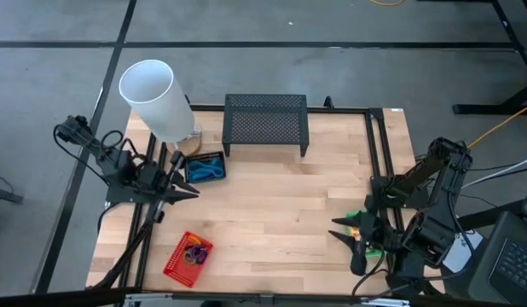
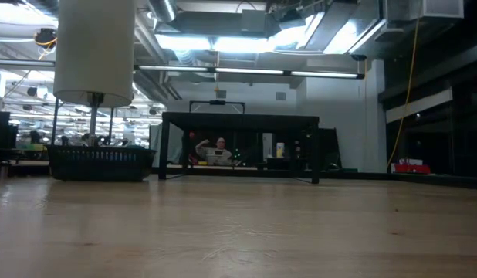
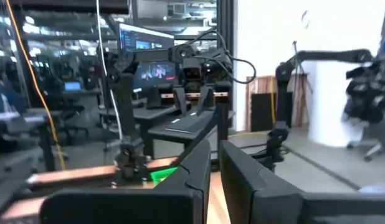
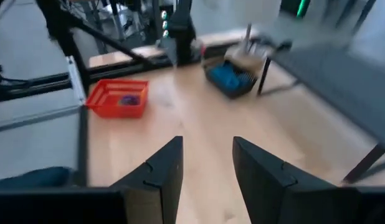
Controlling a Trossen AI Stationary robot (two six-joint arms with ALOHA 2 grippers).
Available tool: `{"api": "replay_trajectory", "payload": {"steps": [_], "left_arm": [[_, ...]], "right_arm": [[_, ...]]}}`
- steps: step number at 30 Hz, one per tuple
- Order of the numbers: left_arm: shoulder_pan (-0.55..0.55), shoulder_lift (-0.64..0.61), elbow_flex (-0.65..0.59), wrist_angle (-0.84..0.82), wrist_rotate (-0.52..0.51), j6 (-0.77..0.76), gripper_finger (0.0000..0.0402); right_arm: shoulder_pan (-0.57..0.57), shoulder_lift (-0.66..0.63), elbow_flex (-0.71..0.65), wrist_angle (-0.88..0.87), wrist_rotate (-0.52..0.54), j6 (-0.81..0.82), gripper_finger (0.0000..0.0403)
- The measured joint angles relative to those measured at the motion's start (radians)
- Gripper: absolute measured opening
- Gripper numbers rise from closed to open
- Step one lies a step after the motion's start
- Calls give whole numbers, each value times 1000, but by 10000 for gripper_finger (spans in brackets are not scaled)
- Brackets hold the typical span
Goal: Pick & Place Office Desk Supplies
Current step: Put the black bin filled with rubberbands on the shelf
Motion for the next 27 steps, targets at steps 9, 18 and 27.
{"api": "replay_trajectory", "payload": {"steps": [9, 18, 27], "left_arm": [[-2, 3, 0, -7, 57, 47, 33], [-2, 3, 0, -30, 244, 62, 33], [-2, 27, 0, -67, 299, 53, 33]], "right_arm": [[-47, 10, -1, 23, 311, -60, 139], [-123, 10, -1, 25, 328, -178, 139], [-207, 10, -1, 28, 254, -175, 139]]}}
